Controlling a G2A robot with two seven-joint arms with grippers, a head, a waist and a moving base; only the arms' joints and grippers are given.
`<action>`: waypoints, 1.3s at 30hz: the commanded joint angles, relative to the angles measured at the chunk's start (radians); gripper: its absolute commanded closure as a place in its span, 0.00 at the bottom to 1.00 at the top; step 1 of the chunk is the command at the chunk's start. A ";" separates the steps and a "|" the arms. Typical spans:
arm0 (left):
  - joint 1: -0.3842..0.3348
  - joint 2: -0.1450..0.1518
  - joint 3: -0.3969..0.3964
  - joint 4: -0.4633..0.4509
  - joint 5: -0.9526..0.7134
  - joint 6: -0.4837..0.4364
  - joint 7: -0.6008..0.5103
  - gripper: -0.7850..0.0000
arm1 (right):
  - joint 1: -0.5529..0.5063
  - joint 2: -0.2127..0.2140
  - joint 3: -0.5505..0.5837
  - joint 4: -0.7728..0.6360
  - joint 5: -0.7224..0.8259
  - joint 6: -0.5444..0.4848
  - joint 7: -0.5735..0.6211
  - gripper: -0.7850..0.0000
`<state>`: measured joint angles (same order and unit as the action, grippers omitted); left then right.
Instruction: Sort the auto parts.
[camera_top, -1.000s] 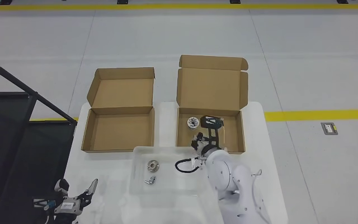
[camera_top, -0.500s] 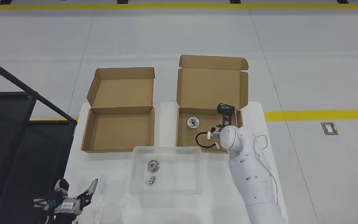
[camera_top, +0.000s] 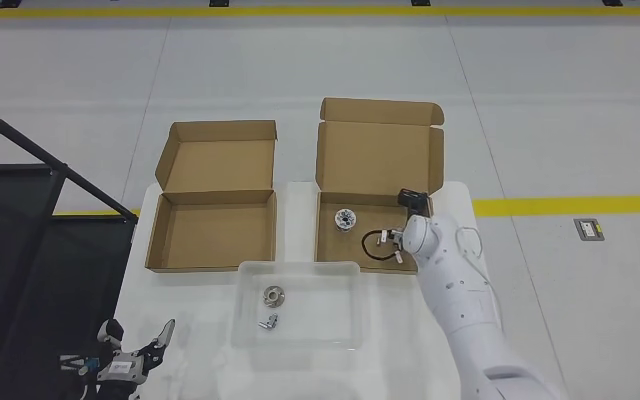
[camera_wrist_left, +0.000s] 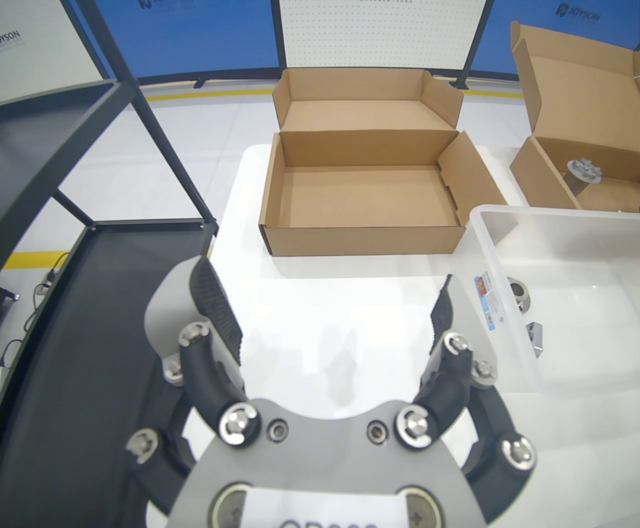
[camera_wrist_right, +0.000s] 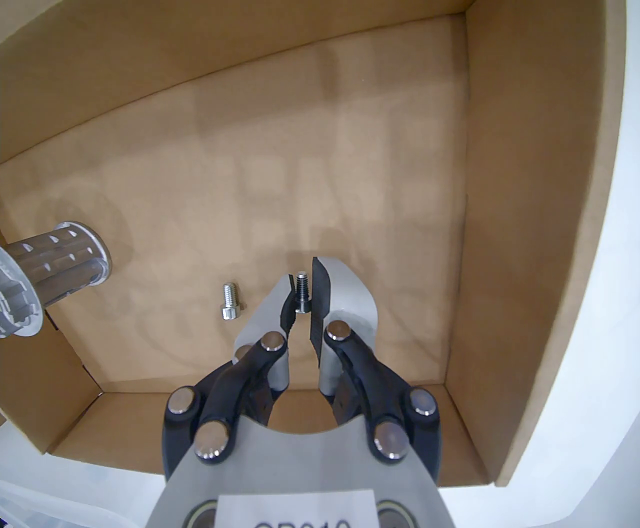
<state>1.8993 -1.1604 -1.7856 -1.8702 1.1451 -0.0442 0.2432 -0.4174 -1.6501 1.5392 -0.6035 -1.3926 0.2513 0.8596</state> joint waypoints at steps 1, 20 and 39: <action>0.000 0.000 0.000 0.000 0.000 0.000 0.000 0.00 | 0.014 0.001 -0.001 0.023 0.006 0.002 -0.002 1.00; 0.000 0.000 0.000 0.000 0.000 0.000 0.000 0.00 | 0.046 0.011 -0.022 0.087 0.054 0.007 -0.041 0.80; 0.000 0.000 0.000 0.000 0.000 0.000 0.000 0.00 | -0.040 0.017 -0.072 -0.142 0.075 -0.034 0.029 0.64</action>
<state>1.8993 -1.1604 -1.7856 -1.8702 1.1451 -0.0442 0.2432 -0.4394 -1.6322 1.4736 -0.6992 -1.3214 0.2273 0.8750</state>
